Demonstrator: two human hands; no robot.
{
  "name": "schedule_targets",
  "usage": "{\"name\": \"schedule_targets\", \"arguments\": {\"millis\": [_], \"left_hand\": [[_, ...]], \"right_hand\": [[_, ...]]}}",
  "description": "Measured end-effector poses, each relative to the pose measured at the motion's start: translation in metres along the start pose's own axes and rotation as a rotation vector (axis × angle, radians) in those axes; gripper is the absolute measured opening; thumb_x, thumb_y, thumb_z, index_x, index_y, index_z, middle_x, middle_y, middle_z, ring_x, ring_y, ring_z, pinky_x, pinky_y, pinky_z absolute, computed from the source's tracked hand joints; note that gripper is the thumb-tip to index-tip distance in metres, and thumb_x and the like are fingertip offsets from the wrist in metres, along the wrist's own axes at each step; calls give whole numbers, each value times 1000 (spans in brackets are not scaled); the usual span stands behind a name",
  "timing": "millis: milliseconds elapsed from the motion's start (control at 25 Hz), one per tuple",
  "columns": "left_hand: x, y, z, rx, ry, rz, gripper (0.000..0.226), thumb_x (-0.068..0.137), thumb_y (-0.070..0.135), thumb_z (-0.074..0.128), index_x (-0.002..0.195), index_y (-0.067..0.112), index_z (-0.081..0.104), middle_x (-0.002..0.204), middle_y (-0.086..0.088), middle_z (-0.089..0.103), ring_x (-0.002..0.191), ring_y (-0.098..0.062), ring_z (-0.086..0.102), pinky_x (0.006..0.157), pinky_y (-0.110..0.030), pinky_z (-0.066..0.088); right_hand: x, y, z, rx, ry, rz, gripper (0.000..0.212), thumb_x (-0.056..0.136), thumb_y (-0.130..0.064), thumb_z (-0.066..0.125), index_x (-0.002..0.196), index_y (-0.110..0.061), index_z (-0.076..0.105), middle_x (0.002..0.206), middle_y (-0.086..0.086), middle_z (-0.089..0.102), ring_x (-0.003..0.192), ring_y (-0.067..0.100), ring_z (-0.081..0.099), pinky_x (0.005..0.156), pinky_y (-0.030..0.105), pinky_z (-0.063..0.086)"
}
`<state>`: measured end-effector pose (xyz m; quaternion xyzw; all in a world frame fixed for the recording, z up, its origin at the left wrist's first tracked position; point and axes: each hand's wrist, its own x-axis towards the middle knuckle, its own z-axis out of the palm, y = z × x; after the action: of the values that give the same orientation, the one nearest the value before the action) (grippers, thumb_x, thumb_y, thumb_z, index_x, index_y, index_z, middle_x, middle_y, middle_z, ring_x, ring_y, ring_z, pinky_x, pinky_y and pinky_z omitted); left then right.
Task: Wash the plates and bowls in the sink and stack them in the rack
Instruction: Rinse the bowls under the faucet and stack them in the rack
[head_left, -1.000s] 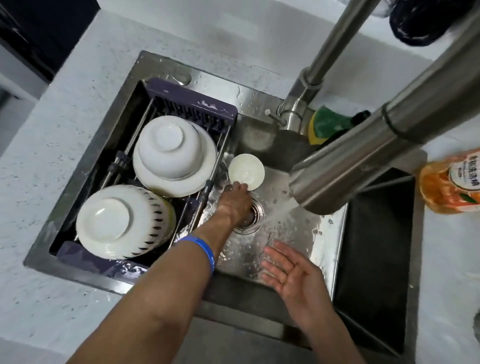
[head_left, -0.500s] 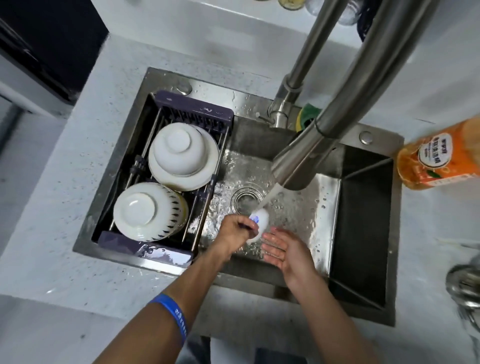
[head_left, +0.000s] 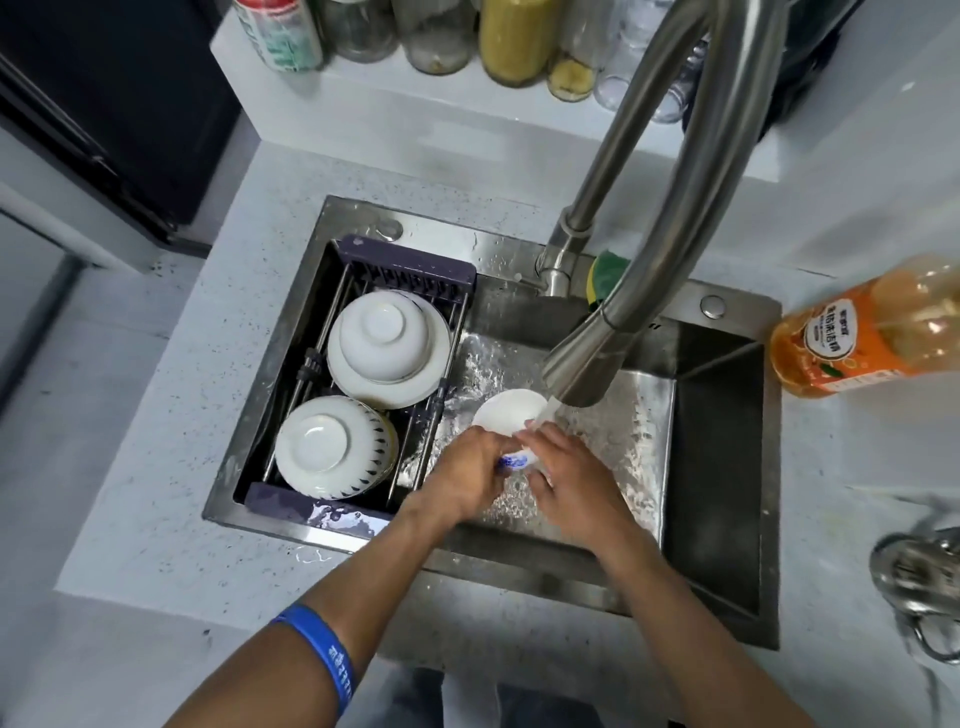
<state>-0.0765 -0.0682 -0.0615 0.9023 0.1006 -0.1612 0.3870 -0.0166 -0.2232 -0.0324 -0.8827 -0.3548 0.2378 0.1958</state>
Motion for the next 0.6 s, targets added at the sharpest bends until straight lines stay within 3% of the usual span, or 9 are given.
{"name": "schedule_targets", "arguments": {"millis": [80,160,200,280,400,480,600], "left_hand": [[-3,-3,-5,153,41,150,30,80,-4,67,102,15,75,99,-8,69,92,-25,62,79,-29,48],[-9,0,-9,180,141,253,23,80,1,71,100,11,74,112,-10,66,107,-26,56,94,-31,46],[-14,3,-10,118,204,239,28,79,3,74,105,11,73,122,-7,62,117,-21,51,104,-24,40],[-26,13,-17,-233,305,20,43,80,2,73,121,14,67,133,3,53,125,-8,43,107,-5,24],[-36,19,-28,-811,329,-354,34,94,8,62,127,18,64,124,7,63,105,7,56,85,0,39],[-36,14,-28,-859,322,-420,27,100,17,56,125,19,65,120,6,67,103,4,58,80,-5,42],[-34,14,-23,-931,351,-451,25,101,20,54,122,18,66,116,4,69,110,-10,62,92,-20,46]], "right_hand": [[0,5,-9,-117,-43,-22,21,96,-26,59,114,-16,64,111,1,61,101,26,56,80,38,47],[-12,3,-10,-198,5,7,18,96,-27,59,100,-12,67,96,3,63,91,28,56,72,39,46],[-19,0,-6,-235,29,19,17,95,-25,60,97,-10,68,94,5,64,87,30,57,70,40,48],[-23,-12,0,-226,96,52,14,91,-21,66,91,-8,69,89,7,66,80,31,58,65,41,49],[-14,-23,-4,-170,180,116,12,90,-20,68,89,-8,70,87,7,65,77,31,57,63,38,48],[-15,-28,-4,-203,182,132,14,92,-22,66,91,-9,70,88,5,65,78,30,56,65,39,49],[-15,-41,1,-200,153,112,16,93,-25,63,93,-10,70,91,5,65,83,30,58,69,41,52]]}}
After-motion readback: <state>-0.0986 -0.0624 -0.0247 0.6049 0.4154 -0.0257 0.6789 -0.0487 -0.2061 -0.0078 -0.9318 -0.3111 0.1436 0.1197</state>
